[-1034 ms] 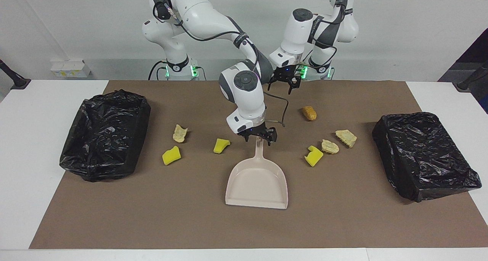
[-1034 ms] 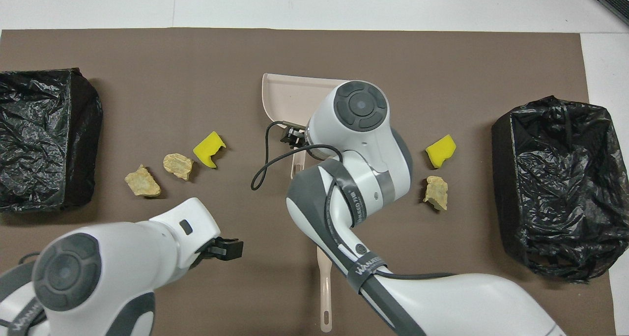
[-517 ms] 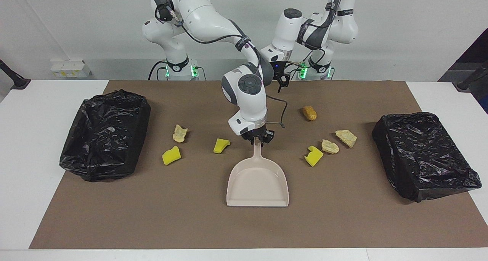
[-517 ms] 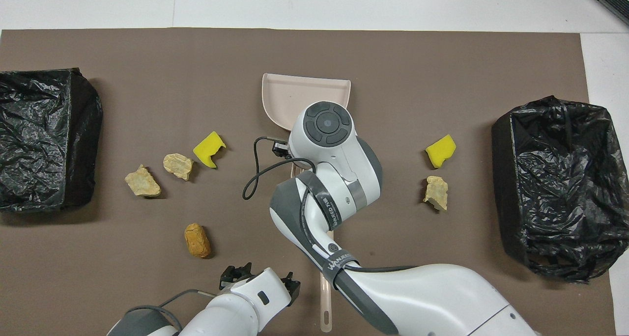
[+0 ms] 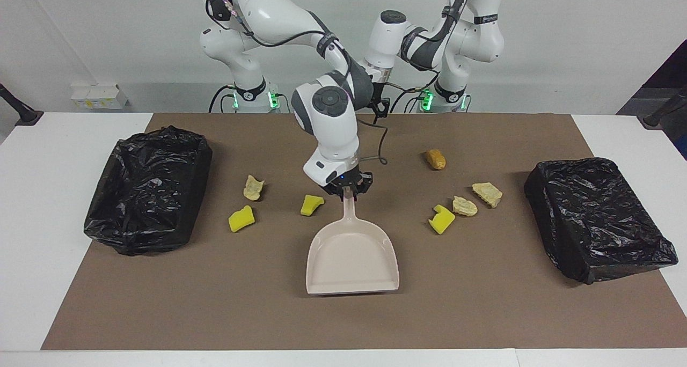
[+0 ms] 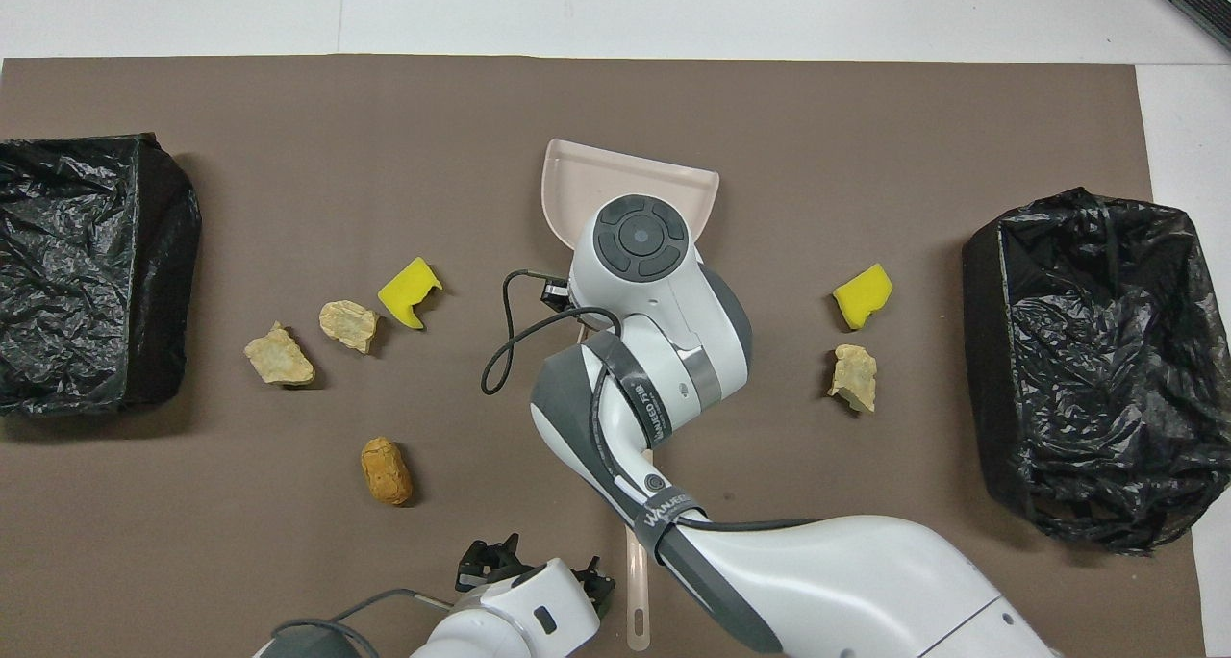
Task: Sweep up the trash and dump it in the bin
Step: 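Grasp the dustpan handle with the right gripper while the left gripper reaches the brush, then drag the dustpan inward with the right gripper while the left gripper lifts the brush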
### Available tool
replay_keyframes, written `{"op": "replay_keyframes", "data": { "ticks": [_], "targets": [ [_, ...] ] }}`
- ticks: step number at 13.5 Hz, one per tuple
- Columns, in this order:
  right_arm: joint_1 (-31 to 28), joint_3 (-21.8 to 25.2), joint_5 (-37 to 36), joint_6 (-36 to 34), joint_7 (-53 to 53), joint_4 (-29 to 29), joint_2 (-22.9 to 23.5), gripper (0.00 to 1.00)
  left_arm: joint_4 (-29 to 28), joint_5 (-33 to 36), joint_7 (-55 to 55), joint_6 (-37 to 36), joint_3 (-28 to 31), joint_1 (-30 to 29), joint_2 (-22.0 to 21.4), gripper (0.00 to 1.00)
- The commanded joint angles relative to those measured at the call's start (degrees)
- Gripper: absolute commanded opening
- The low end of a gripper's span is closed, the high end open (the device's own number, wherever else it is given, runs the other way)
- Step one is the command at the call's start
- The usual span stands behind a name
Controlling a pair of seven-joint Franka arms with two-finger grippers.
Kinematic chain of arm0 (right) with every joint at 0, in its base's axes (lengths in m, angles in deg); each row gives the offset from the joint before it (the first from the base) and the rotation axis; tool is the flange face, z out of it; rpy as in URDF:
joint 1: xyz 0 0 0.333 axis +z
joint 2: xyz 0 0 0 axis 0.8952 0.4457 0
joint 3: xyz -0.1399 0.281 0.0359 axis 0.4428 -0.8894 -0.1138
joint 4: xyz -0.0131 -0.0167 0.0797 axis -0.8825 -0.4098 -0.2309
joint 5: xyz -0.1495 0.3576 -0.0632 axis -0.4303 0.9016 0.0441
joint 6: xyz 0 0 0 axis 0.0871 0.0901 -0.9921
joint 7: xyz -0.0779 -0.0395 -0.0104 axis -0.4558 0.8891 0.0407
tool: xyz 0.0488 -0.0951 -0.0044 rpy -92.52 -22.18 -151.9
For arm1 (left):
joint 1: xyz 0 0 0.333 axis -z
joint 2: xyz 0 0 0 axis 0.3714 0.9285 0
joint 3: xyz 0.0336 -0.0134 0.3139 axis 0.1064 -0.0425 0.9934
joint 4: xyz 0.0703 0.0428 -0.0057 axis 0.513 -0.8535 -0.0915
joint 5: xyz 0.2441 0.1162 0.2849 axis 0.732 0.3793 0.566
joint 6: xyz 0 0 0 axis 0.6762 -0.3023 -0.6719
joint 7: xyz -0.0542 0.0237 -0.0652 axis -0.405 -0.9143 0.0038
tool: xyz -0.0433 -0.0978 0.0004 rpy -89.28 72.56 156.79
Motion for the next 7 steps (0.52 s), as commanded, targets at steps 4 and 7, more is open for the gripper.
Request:
{"op": "replay_keyframes", "data": {
  "ticks": [4,7],
  "targets": [
    [-3.41,-0.38,-0.76,-5.11,20.04,-5.3,-7.56,0.0,7.46,0.8,-4.12,0.7,-0.16,1.28,8.85,1.0],
    [-6.04,-0.29,-2.51,-4.76,37.16,-8.64,-8.96,0.0,7.47,2.66,-7.64,0.09,-0.25,2.16,9.4,0.96]
  ]
}}
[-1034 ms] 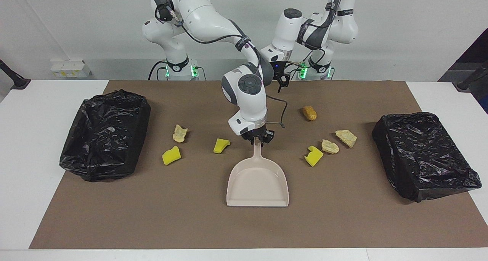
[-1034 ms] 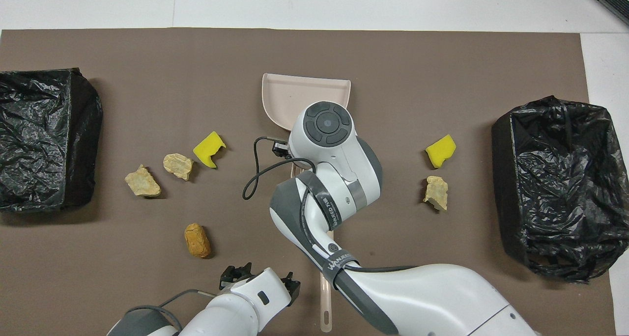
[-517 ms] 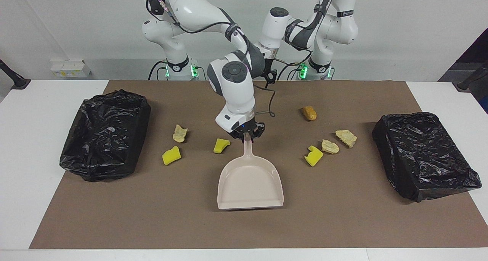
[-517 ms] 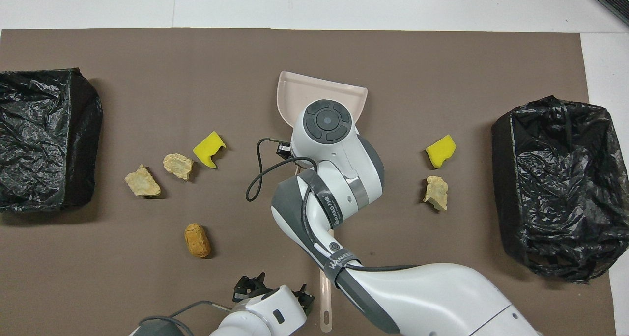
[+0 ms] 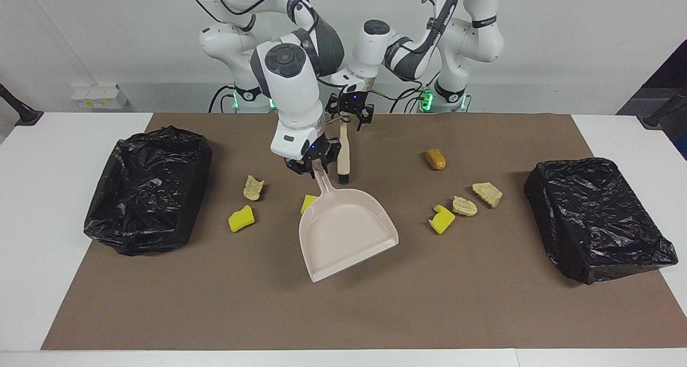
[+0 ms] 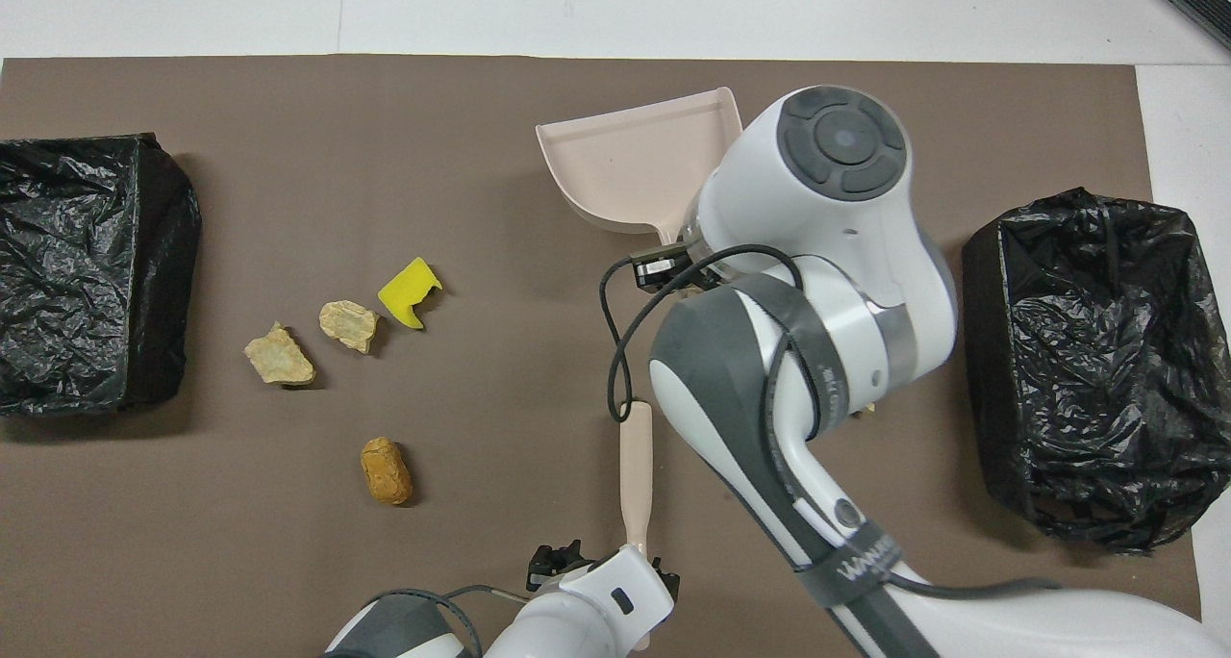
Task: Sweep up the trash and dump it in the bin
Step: 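Drag the dustpan inward with the right gripper while the left gripper lifts the brush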
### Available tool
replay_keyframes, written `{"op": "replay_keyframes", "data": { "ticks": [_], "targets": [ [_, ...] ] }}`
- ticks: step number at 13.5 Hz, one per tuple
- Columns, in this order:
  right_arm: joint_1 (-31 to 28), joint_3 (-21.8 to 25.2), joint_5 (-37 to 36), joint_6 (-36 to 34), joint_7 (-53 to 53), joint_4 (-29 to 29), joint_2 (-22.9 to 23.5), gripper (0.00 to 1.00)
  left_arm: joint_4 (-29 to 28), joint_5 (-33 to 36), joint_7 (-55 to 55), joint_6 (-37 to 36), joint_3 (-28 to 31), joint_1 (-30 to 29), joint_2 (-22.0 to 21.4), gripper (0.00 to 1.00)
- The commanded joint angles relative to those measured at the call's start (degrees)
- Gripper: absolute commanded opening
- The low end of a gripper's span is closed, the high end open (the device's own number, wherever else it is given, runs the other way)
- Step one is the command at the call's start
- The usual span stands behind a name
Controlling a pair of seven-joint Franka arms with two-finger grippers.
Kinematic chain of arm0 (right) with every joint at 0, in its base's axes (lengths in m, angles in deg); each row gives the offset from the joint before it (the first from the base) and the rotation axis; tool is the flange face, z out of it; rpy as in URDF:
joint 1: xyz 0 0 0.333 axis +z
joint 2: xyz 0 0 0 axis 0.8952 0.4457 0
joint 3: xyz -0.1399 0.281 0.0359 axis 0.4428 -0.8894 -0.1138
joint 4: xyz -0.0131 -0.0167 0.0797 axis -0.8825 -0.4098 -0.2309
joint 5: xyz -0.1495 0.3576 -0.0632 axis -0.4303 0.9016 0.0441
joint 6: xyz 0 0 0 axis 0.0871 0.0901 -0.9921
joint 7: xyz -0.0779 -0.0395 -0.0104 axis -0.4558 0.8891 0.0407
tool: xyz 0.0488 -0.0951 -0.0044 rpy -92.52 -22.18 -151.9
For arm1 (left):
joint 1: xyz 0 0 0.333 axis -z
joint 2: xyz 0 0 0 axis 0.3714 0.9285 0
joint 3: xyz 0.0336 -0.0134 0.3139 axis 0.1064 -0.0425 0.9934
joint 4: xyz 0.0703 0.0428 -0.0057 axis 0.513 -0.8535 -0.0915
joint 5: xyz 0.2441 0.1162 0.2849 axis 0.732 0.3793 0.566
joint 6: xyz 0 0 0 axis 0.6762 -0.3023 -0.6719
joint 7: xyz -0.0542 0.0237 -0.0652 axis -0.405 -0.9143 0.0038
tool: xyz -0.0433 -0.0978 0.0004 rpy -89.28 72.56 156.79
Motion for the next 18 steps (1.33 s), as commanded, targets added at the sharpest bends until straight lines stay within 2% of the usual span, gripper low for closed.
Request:
{"op": "replay_keyframes", "data": {
  "ticks": [1,4,5,8,10,11,13,16,18],
  "targets": [
    [-3.02,-0.43,-4.06,1.44,15.42,-3.82,-2.24,0.0,0.69,1.65,-4.66,-0.4,0.3,1.25,1.12,0.91],
    [-4.87,-0.43,-7.06,1.79,26.7,-4.0,-2.16,0.0,0.07,1.65,-6.52,-1.02,0.21,2.3,0.77,0.65],
    [-5.84,-0.43,-7.33,2.32,30.73,-4.26,-2.16,0.0,-0.02,1.65,-6.61,-1.11,0.21,2.3,0.77,0.62],
    [-8.56,-0.52,-7.33,5.92,45.49,-5.76,-1.2,0.0,-0.54,1.65,-9.24,-2.07,0.03,2.57,1.12,0.62],
    [-9.53,-0.43,-7.68,6.1,50.17,-5.41,-0.4,0.0,-0.81,1.65,-9.34,-2.25,0.03,2.57,1.04,0.62],
    [-10.41,-0.52,-7.77,6.1,52.89,-5.23,-0.14,0.0,-0.81,1.65,-9.42,-2.34,0.12,2.57,1.03,0.49],
    [-11.03,-0.52,-7.42,7.85,56.51,-5.41,0.65,0.0,-0.72,1.82,-9.25,-3.91,0.21,2.48,0.86,0.0],
    [-10.86,-0.52,-7.33,8.21,56.26,-5.49,0.92,0.0,-0.2,2.7,-9.07,-5.75,0.39,1.08,0.07,0.0],
    [-10.77,-0.52,-6.98,8.21,55.82,-5.49,0.92,0.0,2.51,2.7,-8.81,-12.93,0.47,-2.51,-1.42,0.0]
  ]
}}
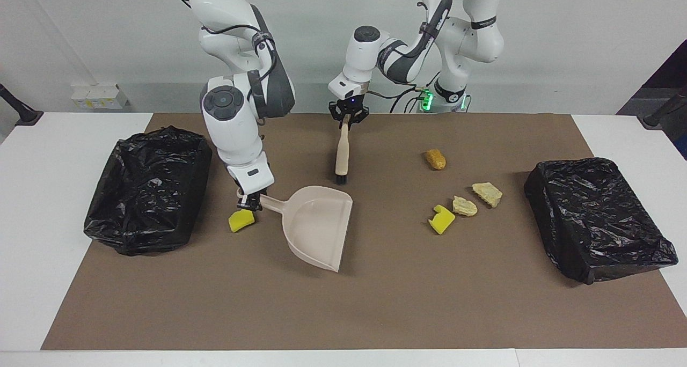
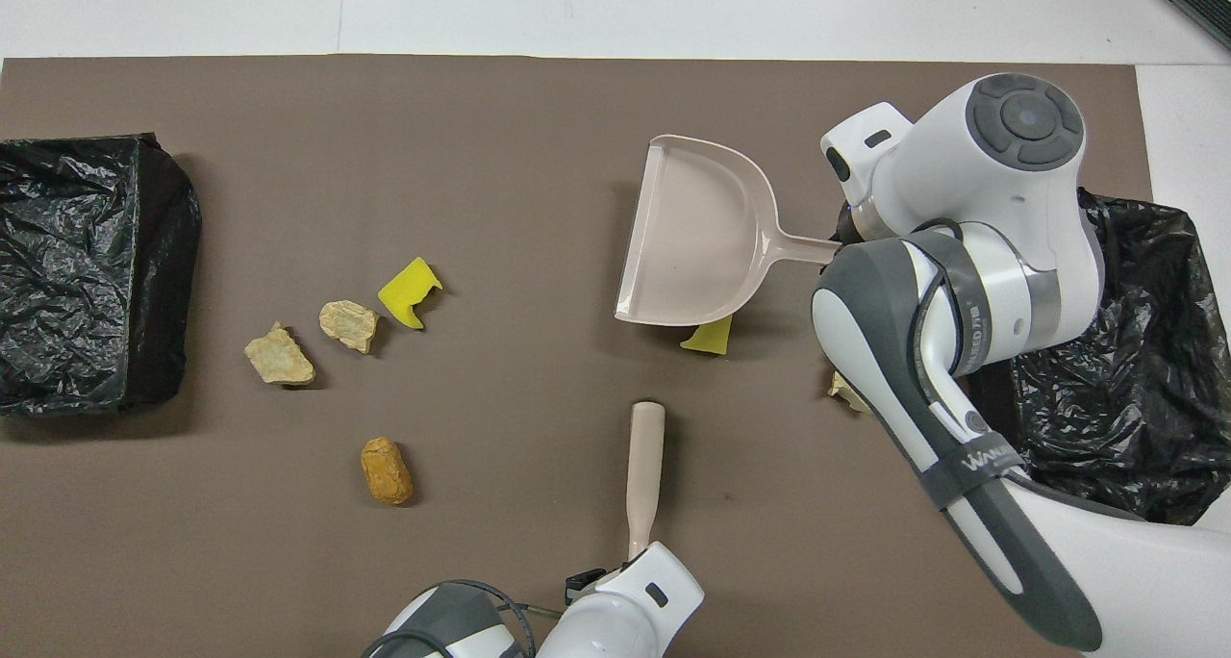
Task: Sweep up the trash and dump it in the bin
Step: 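Drag the dustpan inward with the right gripper while the left gripper lifts the brush, then sweep the crusts and sponge toward the dustpan with the left gripper's brush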
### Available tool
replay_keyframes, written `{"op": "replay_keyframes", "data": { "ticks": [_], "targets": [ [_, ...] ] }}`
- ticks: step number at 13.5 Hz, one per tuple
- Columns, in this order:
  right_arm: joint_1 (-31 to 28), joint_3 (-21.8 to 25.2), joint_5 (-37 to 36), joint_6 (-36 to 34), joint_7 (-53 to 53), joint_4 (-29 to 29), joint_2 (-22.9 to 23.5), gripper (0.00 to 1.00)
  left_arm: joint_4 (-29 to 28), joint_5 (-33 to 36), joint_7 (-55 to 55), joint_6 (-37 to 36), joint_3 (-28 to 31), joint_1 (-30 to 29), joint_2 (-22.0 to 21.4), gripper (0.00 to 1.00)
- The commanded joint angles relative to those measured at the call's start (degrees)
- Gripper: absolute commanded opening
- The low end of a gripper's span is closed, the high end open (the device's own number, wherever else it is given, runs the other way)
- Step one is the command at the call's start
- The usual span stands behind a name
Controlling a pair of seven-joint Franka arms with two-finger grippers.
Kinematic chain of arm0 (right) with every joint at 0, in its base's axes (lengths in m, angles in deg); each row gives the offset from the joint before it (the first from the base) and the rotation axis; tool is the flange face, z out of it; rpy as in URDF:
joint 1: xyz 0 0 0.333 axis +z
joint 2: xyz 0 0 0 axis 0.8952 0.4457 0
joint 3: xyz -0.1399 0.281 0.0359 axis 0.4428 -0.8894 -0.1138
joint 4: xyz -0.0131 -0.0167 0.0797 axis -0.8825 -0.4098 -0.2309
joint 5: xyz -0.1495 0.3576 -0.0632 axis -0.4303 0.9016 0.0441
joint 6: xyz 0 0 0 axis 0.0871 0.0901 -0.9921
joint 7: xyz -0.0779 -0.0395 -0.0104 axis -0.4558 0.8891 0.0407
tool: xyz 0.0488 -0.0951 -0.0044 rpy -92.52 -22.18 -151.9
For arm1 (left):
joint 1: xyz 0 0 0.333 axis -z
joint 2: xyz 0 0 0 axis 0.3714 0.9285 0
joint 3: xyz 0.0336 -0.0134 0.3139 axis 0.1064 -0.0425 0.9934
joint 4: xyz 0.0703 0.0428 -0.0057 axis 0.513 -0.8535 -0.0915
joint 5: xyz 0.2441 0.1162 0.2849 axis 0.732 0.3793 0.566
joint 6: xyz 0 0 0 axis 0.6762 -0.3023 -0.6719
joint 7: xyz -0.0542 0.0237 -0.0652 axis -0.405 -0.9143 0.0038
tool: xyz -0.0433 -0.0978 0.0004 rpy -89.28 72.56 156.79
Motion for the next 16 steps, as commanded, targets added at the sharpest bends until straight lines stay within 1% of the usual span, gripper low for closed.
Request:
{"op": "replay_keyframes", "data": {
  "ticks": [1,5,7,8,10,12,14,16],
  "targets": [
    [-0.64,-0.59,-0.12,1.01,0.78,-0.59,-0.4,0.0,4.05,1.39,-0.7,-9.66,0.14,-4.8,-2.63,0.0],
    [-0.56,-0.59,-0.02,1.01,0.52,-0.77,-0.49,0.0,8.89,1.39,-0.44,-18.73,0.31,-12.53,-3.95,0.0],
    [-0.56,-0.59,-0.11,1.01,0.34,-0.77,-0.49,0.0,10.82,1.82,-0.44,-21.46,0.4,-16.92,-4.13,0.0],
    [-0.38,-0.59,-0.11,1.09,0.34,-0.77,-0.49,0.0,11.62,3.39,-0.44,-22.34,0.32,-19.82,-4.13,0.0],
    [0.49,-0.77,-0.11,1.53,-0.96,-0.86,0.21,0.0,12.15,6.74,0.43,-22.61,0.23,-24.75,-3.52,0.0],
    [3.82,-0.77,-0.11,2.67,-4.39,-0.86,1.53,0.0,12.24,7.36,7.0,-22.09,0.23,-30.54,-2.99,0.0],
    [4.37,-0.85,-0.2,2.24,-3.88,-1.21,1.71,0.0,12.24,8.06,12.19,-21.82,0.23,-35.46,-2.2,0.0],
    [4.45,-1.12,-0.2,3.2,-2.39,-1.65,1.79,0.0,12.59,9.82,17.99,-20.6,0.23,-40.39,-1.24,0.0]
  ]
}}
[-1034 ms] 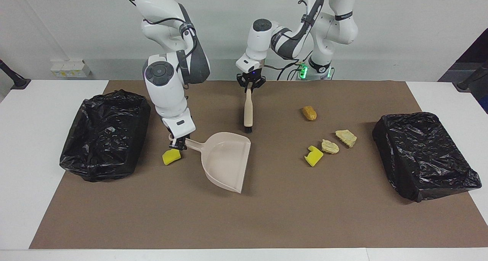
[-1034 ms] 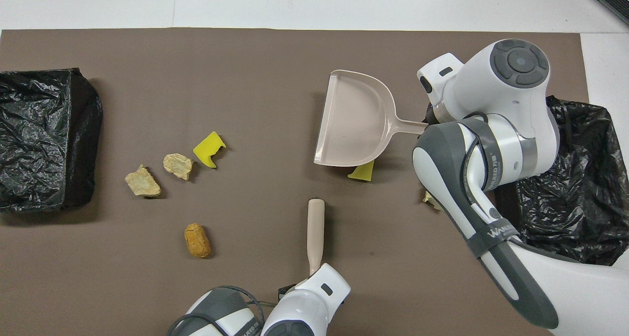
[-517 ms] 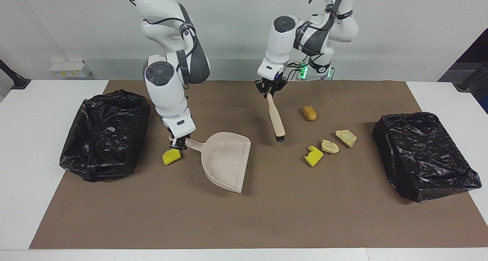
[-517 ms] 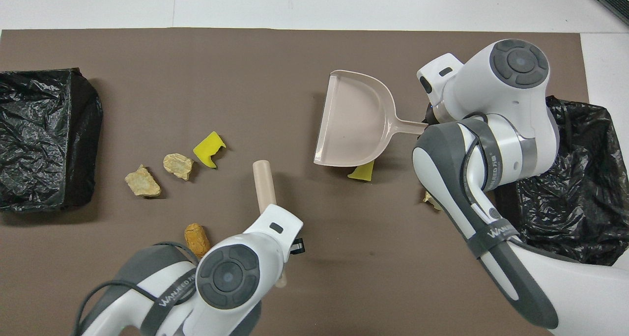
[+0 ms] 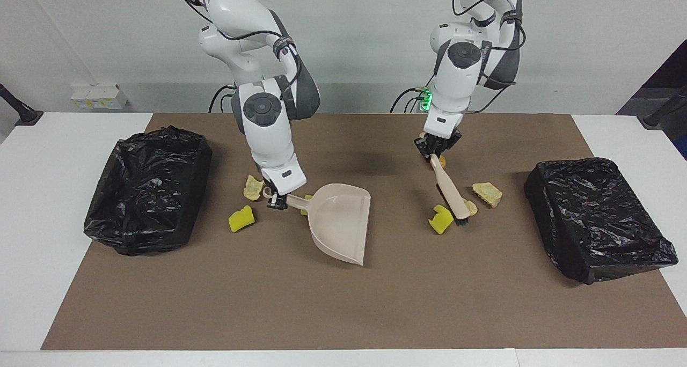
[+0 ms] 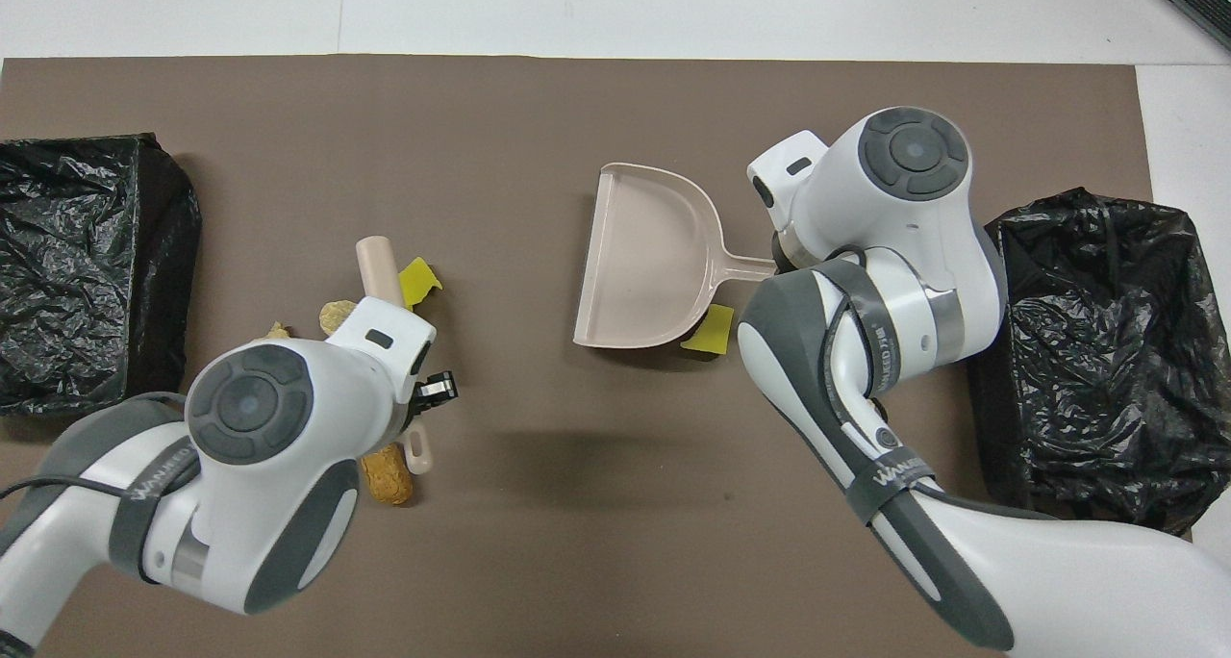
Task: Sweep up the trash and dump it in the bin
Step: 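Sweep the crusts and sponge toward the dustpan with the left gripper's brush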
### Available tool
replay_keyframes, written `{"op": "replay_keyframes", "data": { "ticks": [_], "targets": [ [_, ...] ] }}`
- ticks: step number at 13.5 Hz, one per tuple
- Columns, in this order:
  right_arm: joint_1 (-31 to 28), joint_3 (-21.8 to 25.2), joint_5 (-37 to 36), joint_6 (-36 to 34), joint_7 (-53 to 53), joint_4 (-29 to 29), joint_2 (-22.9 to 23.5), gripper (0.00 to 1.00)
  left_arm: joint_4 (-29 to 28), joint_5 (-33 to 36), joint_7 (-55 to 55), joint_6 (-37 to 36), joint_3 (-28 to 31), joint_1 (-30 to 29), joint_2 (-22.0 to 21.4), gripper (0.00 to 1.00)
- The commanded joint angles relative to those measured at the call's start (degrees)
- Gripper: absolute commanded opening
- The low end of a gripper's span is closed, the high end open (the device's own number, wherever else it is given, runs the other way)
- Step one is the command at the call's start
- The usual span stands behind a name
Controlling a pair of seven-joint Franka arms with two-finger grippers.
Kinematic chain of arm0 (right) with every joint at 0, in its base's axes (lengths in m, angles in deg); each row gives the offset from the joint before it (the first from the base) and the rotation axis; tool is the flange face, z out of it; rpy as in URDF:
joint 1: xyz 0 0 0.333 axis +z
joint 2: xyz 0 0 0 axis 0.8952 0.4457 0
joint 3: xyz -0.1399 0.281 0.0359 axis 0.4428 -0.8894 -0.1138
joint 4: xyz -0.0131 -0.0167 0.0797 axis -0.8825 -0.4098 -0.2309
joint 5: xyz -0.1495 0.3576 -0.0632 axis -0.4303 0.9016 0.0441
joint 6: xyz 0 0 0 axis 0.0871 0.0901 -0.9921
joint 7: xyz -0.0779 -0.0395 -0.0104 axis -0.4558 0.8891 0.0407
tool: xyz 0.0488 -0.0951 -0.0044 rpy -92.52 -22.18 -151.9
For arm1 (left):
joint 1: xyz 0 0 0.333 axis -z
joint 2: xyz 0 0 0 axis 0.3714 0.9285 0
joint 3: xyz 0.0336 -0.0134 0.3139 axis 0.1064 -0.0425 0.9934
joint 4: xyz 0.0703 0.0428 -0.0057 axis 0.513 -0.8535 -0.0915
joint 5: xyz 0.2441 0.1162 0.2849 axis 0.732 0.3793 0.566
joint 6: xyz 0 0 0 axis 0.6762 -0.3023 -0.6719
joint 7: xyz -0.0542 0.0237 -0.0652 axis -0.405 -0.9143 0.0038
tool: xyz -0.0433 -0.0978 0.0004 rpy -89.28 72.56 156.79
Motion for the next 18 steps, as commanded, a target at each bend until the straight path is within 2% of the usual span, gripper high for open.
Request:
{"op": "replay_keyframes", "data": {
  "ticks": [1,4,8,10,13,16,18],
  "targets": [
    [0.11,-0.67,-0.25,2.66,0.89,-1.86,-0.43,0.0,2.21,1.77,6.8,1.39,-0.84,-6.56,2.19,0.0],
    [1.08,-0.58,-0.42,4.43,0.72,-3.54,-0.43,0.0,5.03,2.3,11.48,2.19,-0.93,-14.47,5.0,0.0],
    [1.0,-0.58,-0.33,4.6,0.45,-3.63,-0.34,0.0,4.51,2.3,19.2,2.37,-0.84,-20.9,5.36,0.0],
    [0.73,-0.58,-0.42,4.6,0.63,-3.8,-0.42,0.0,2.41,2.3,21.15,4.46,-0.84,-22.31,5.1,0.0],
    [0.64,-0.58,-0.42,4.95,0.72,-4.07,-0.43,0.0,-2.86,2.3,21.07,9.56,-0.84,-21.8,4.75,0.0],
    [0.64,-0.58,-0.42,4.95,0.63,-4.16,-0.43,0.0,-6.64,2.21,20.37,9.84,-1.02,-18.47,3.43,0.0],
    [0.56,-0.58,-0.42,5.13,0.45,-4.33,-0.34,0.0,-6.83,1.87,19.92,9.66,-1.11,-15.57,3.43,0.0]
  ]
}}
